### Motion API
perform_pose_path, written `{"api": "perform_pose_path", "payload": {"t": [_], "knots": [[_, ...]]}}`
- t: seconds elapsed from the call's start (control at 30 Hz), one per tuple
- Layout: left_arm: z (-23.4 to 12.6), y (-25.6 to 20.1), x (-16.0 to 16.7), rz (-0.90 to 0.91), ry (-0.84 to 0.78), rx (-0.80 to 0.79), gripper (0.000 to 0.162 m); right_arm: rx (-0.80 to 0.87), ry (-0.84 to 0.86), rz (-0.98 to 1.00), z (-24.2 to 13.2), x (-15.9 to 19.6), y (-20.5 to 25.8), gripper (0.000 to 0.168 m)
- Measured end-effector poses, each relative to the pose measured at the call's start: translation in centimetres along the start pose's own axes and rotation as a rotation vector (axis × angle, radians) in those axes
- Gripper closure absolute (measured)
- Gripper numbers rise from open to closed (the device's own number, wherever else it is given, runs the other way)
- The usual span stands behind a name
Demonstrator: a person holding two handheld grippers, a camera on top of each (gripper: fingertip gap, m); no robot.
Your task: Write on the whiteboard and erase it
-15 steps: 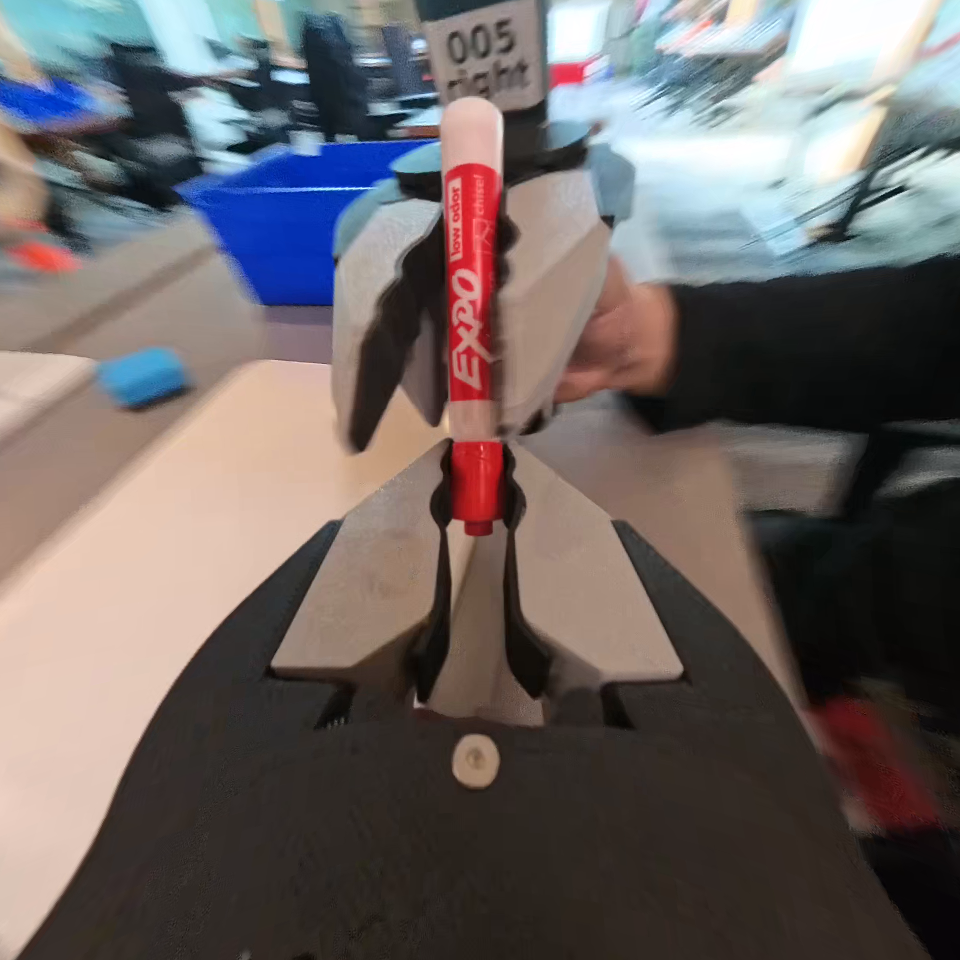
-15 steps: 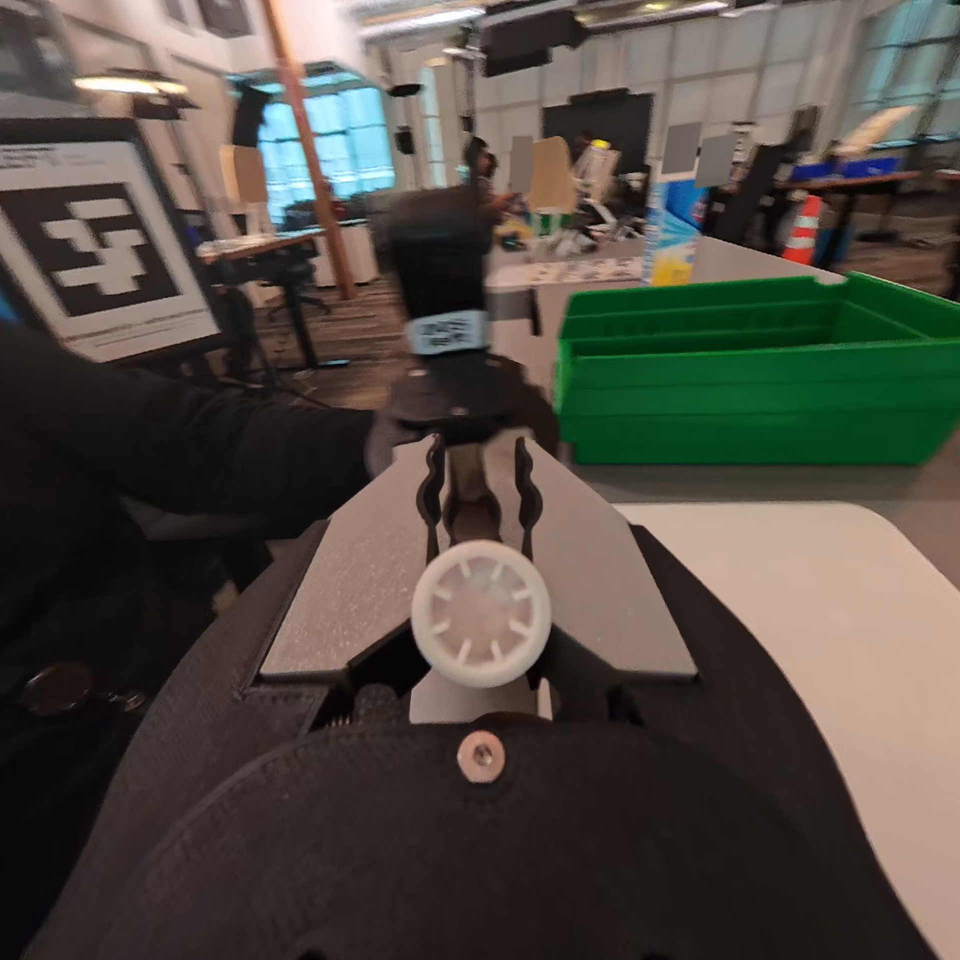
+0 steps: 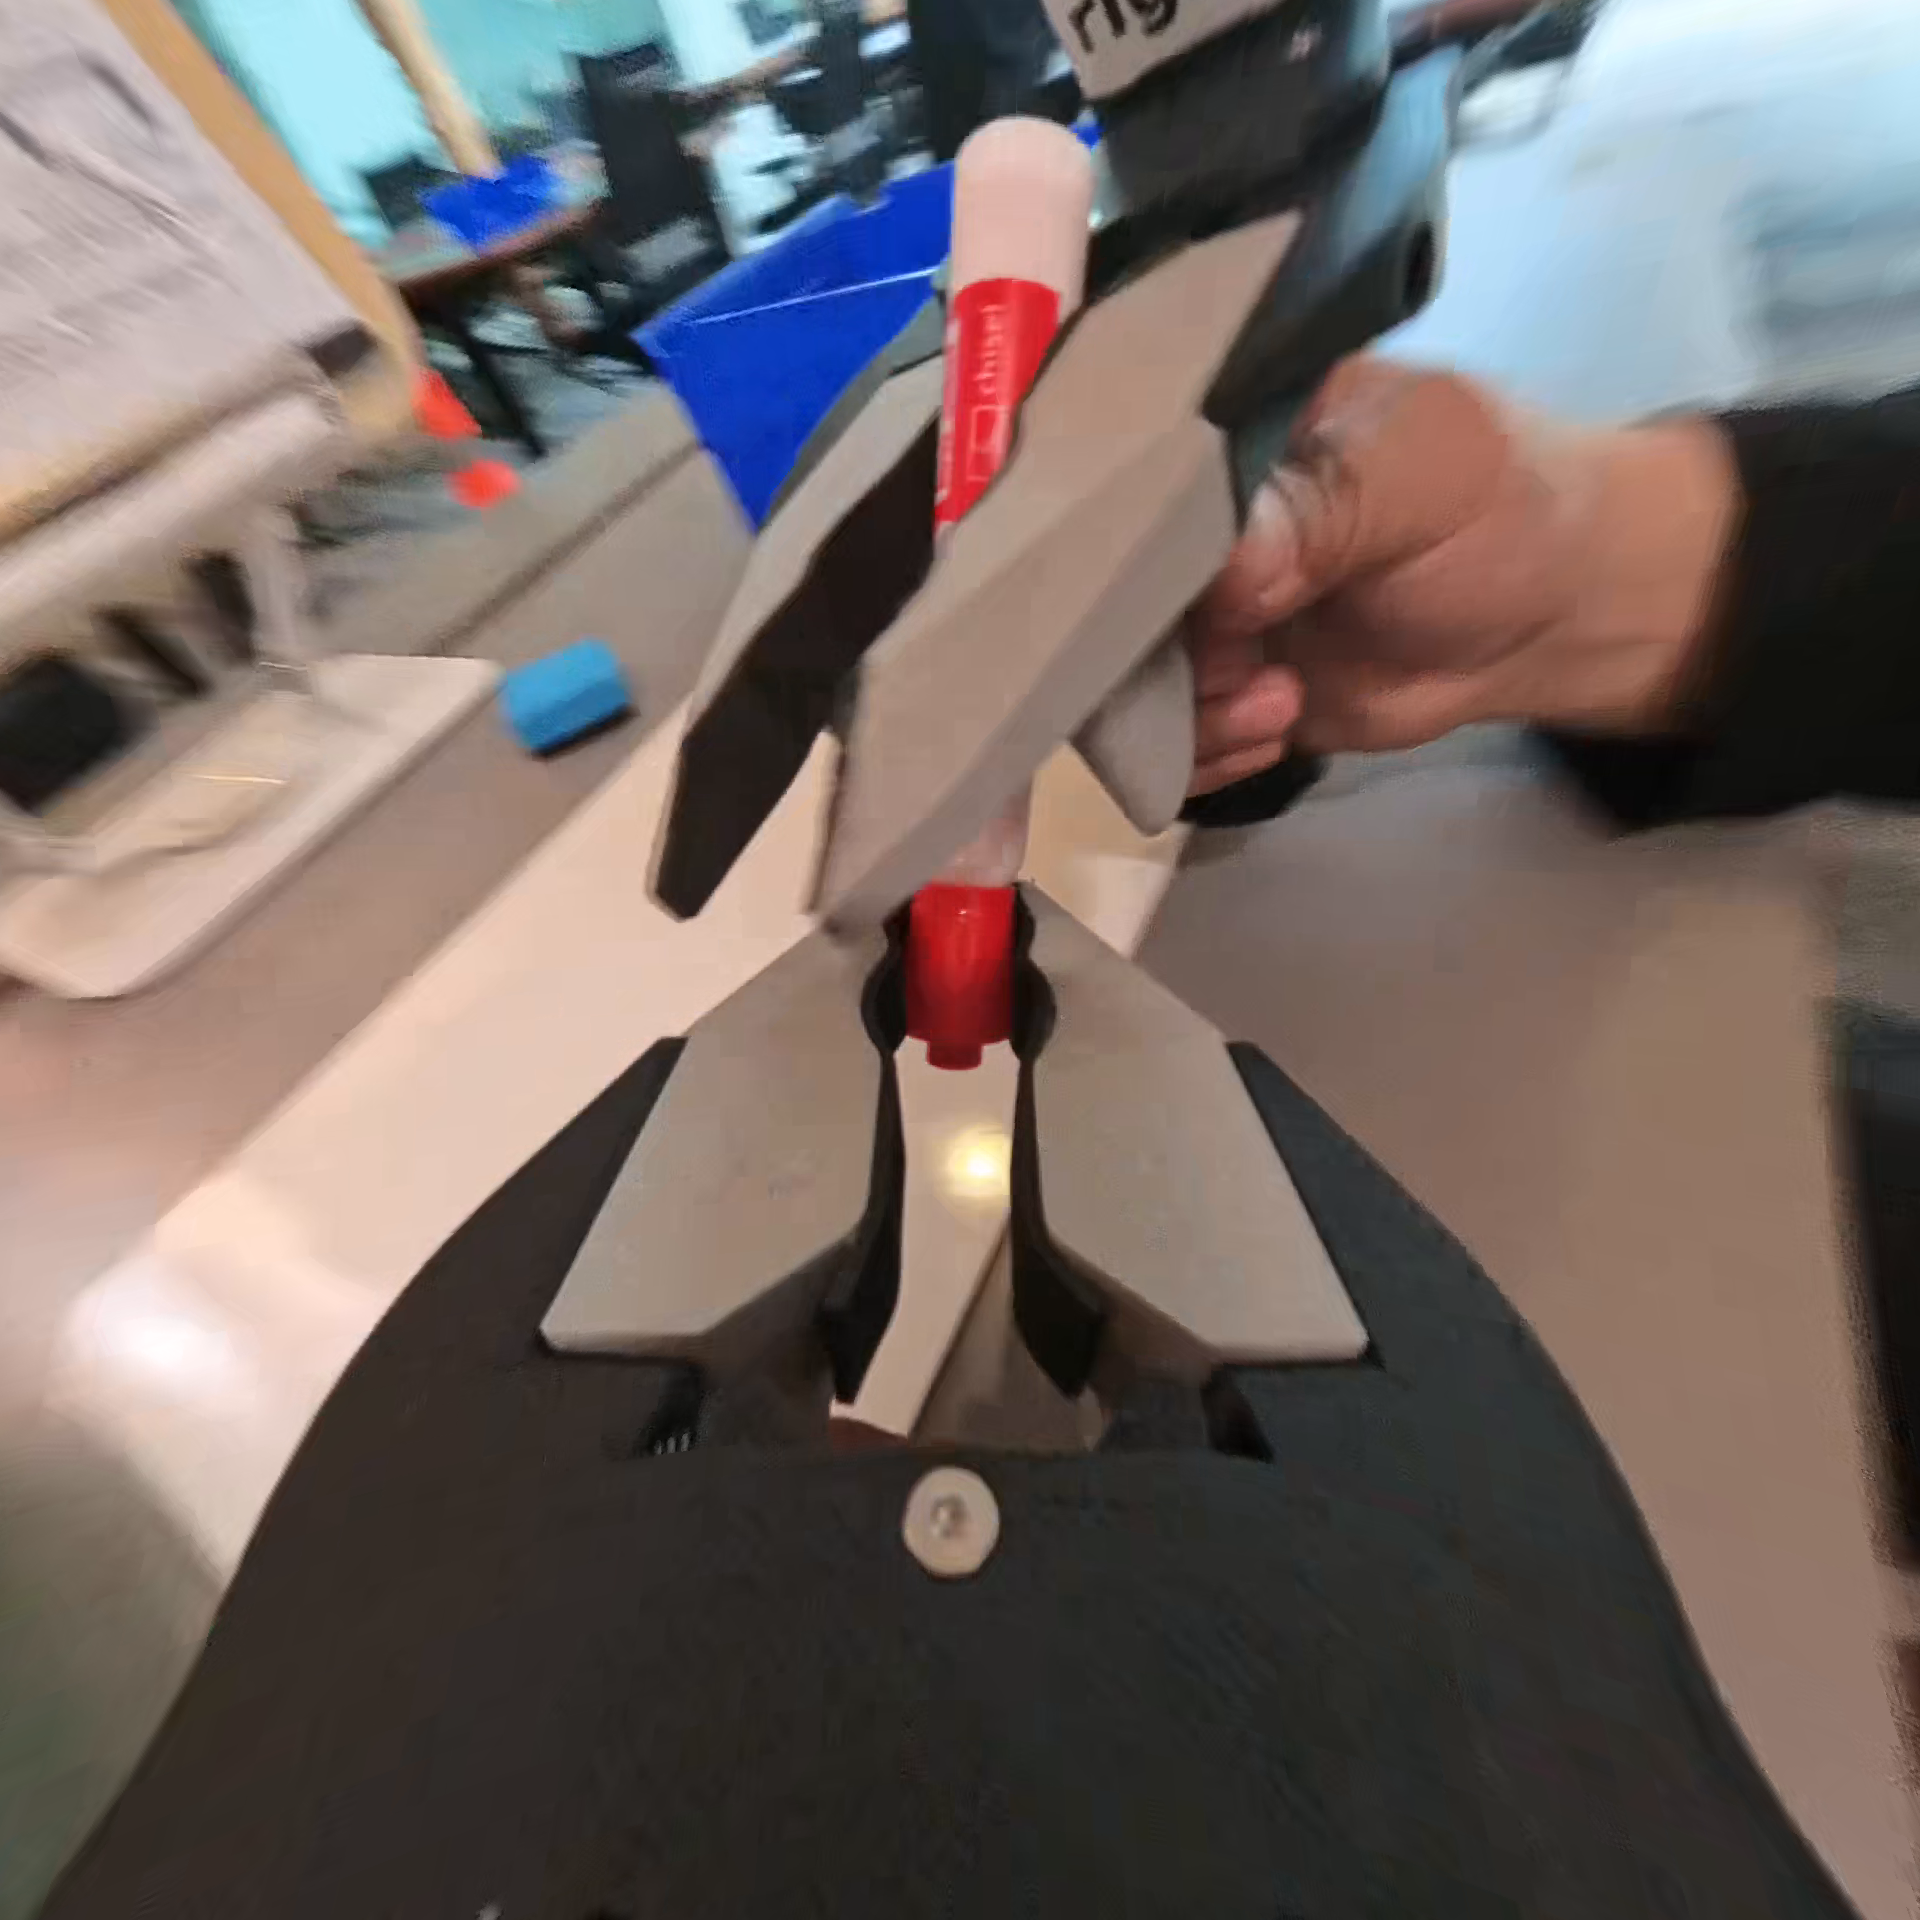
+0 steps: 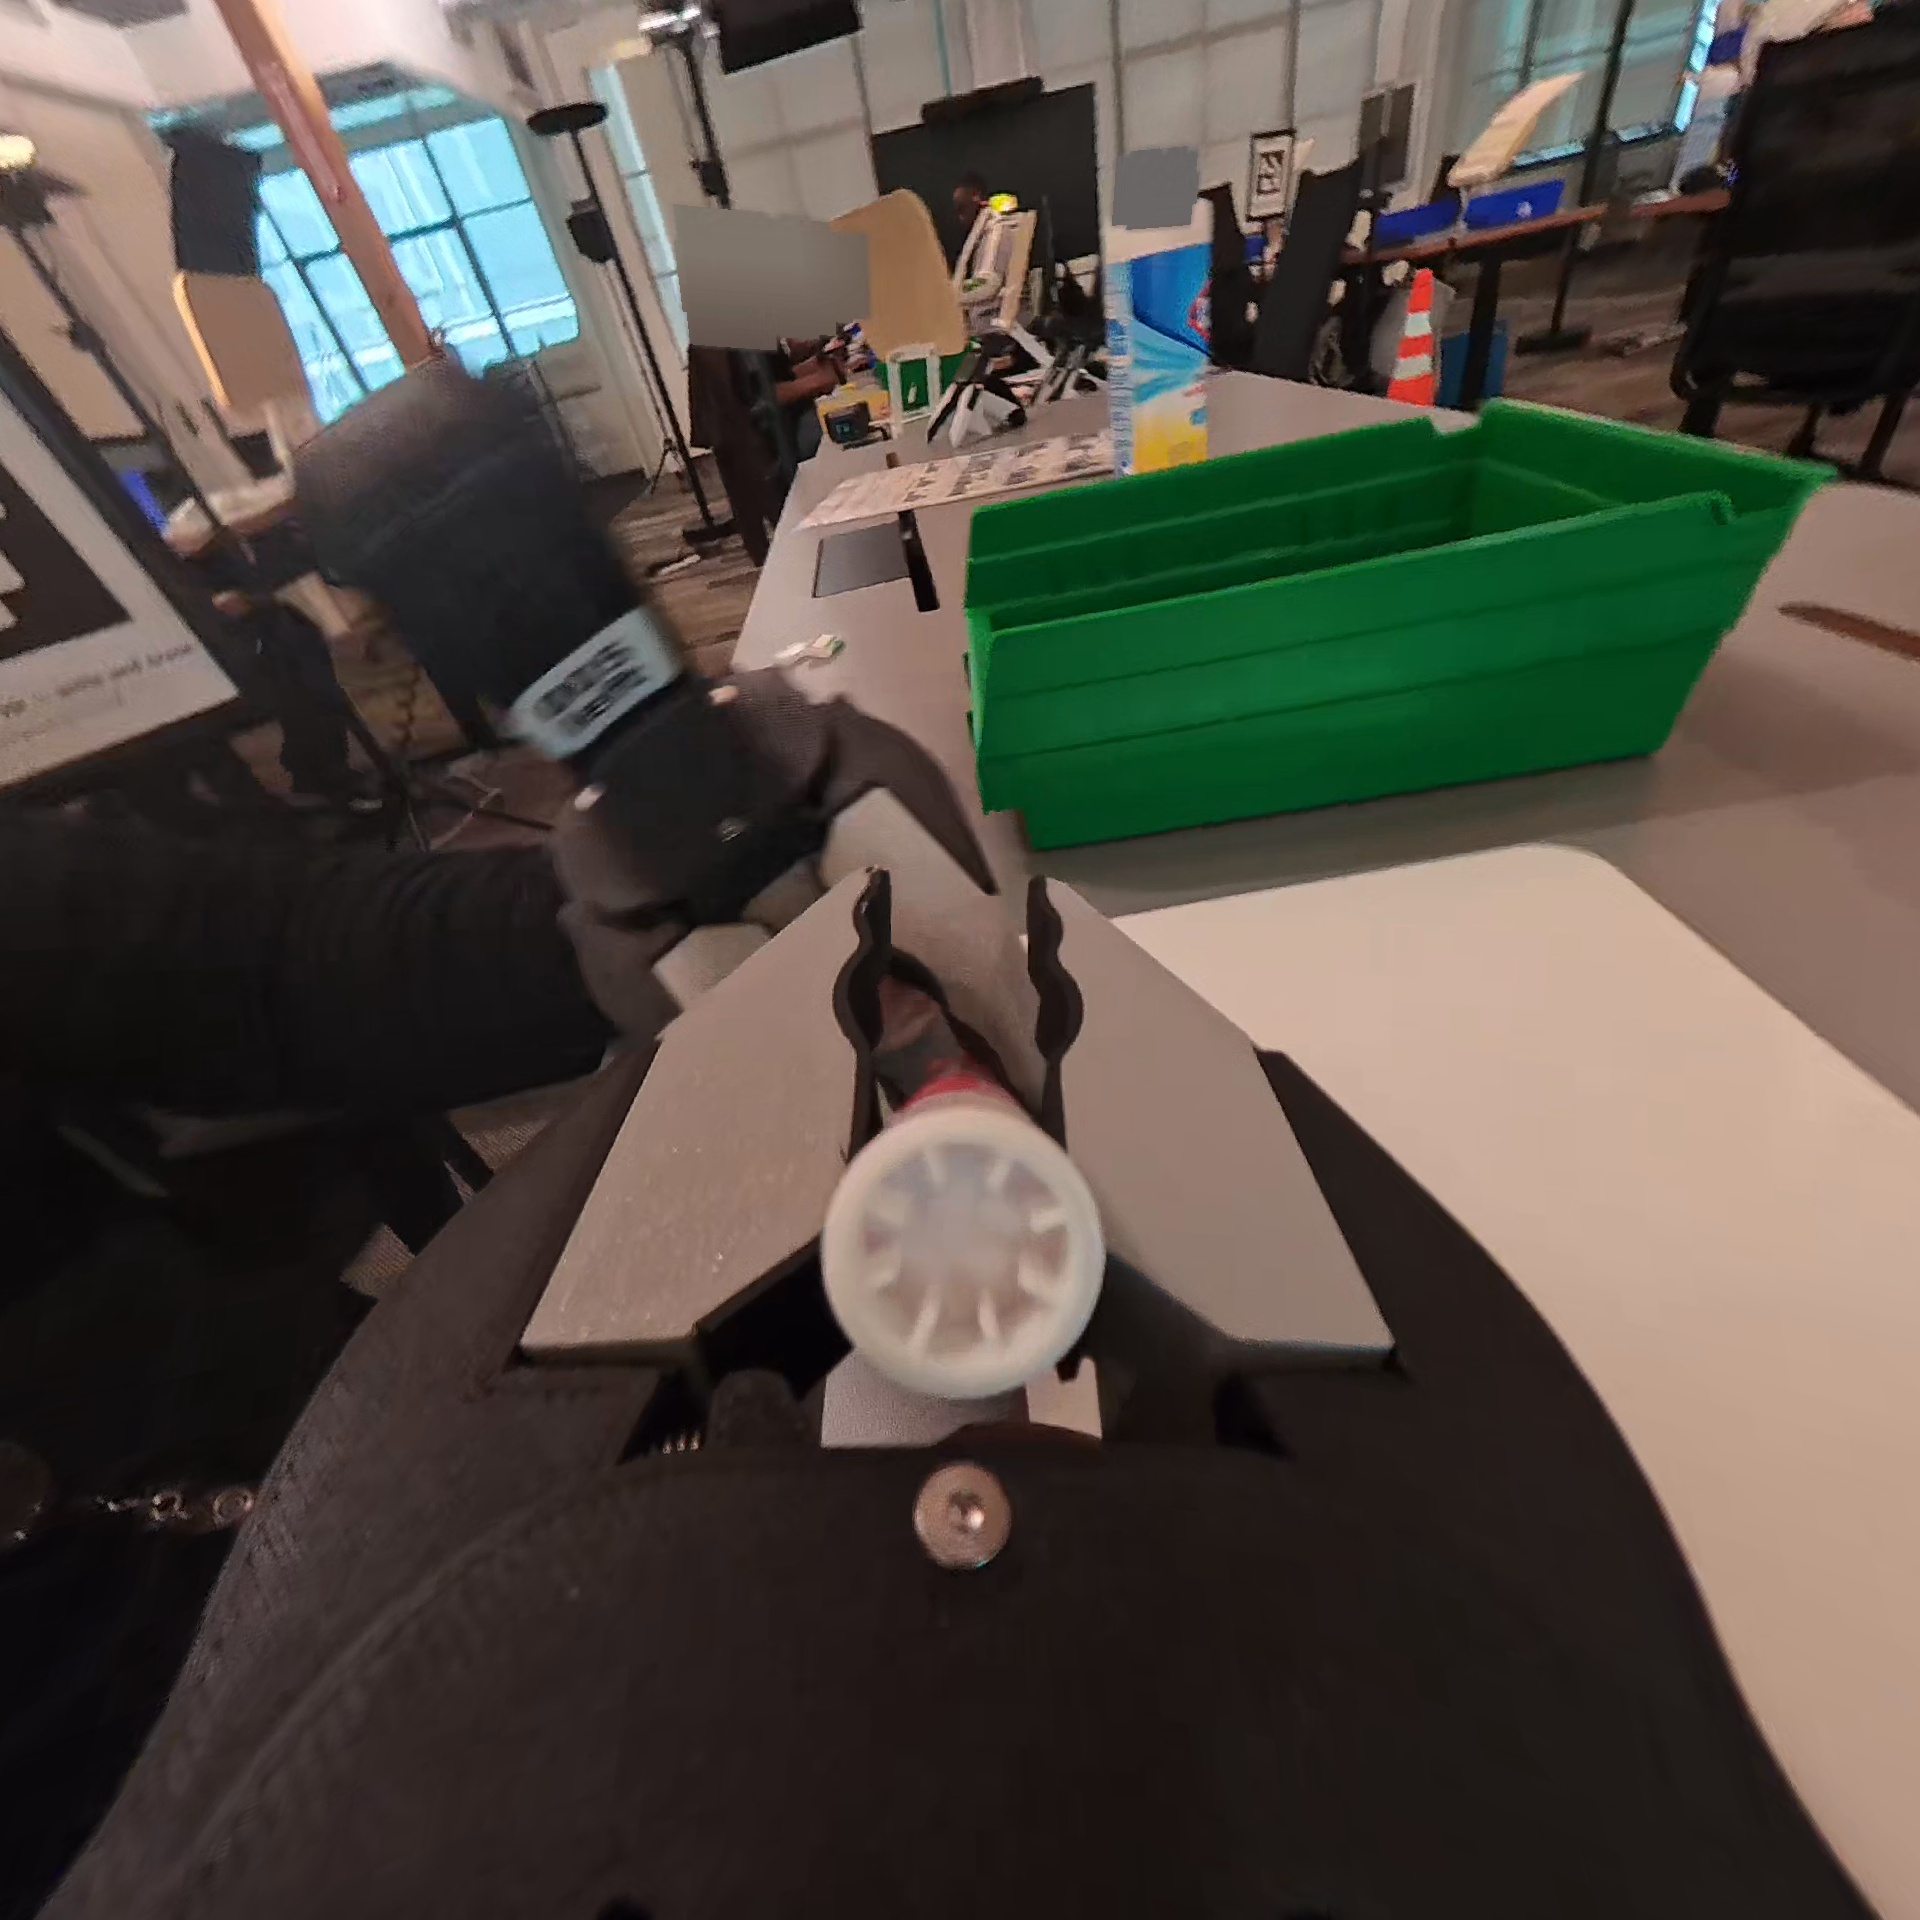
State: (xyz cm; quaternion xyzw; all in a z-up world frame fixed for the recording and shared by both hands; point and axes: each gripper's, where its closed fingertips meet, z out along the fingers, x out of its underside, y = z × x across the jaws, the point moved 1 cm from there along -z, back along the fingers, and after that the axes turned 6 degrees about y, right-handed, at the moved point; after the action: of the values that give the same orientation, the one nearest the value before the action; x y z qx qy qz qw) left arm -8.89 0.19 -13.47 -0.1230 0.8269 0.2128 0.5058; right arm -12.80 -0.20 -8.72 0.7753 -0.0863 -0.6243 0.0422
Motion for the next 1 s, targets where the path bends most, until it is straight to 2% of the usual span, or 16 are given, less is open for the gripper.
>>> {"api": "perform_pose_path", "payload": {"t": [0.07,0.2,0.27,0.37,0.47,0.53,0.57,0.63,0.73,0.77,0.83,1.0], "knots": [[-0.9,-1.8,-0.4,-0.125,-0.038,0.229,0.149,-0.071,-0.012,-0.068,0.1,-0.4,1.7,0.144],[-3.2,-4.7,-1.2,-0.235,-0.094,0.552,0.148,-0.245,-0.026,-0.166,-0.1,-0.6,5.2,0.144],[-3.6,-4.5,-1.6,-0.251,-0.120,0.573,0.148,-0.260,-0.037,-0.173,-0.1,-0.8,5.6,0.144],[-2.3,-3.2,-1.0,-0.146,-0.102,0.376,0.149,-0.200,-0.029,-0.121,0.0,-0.7,4.1,0.143],[-1.0,-0.3,-0.3,0.087,-0.048,0.000,0.148,-0.075,-0.015,-0.033,0.2,-0.2,1.3,0.144],[-0.4,1.7,0.2,0.321,0.019,-0.298,0.149,-0.004,-0.007,0.042,0.2,0.1,-0.5,0.144],[-0.2,2.3,0.4,0.390,0.066,-0.387,0.149,0.020,0.000,0.067,0.3,0.4,-1.0,0.144],[-0.3,3.0,0.0,0.430,0.075,-0.471,0.149,0.041,-0.015,0.113,0.0,0.4,-1.7,0.143],[-0.5,2.8,-0.8,0.437,0.045,-0.497,0.148,-0.017,-0.074,0.161,-0.5,-0.4,-1.4,0.144],[-0.4,2.2,-0.9,0.387,0.021,-0.432,0.148,-0.021,-0.068,0.108,-0.6,-0.5,-0.9,0.144],[-0.4,0.5,-0.8,0.178,-0.034,-0.182,0.149,-0.043,-0.042,0.031,-0.7,-0.4,0.2,0.144],[-2.8,-3.5,-1.7,-0.125,-0.140,0.361,0.148,-0.211,-0.057,-0.115,-0.6,-1.0,4.1,0.144]]}}
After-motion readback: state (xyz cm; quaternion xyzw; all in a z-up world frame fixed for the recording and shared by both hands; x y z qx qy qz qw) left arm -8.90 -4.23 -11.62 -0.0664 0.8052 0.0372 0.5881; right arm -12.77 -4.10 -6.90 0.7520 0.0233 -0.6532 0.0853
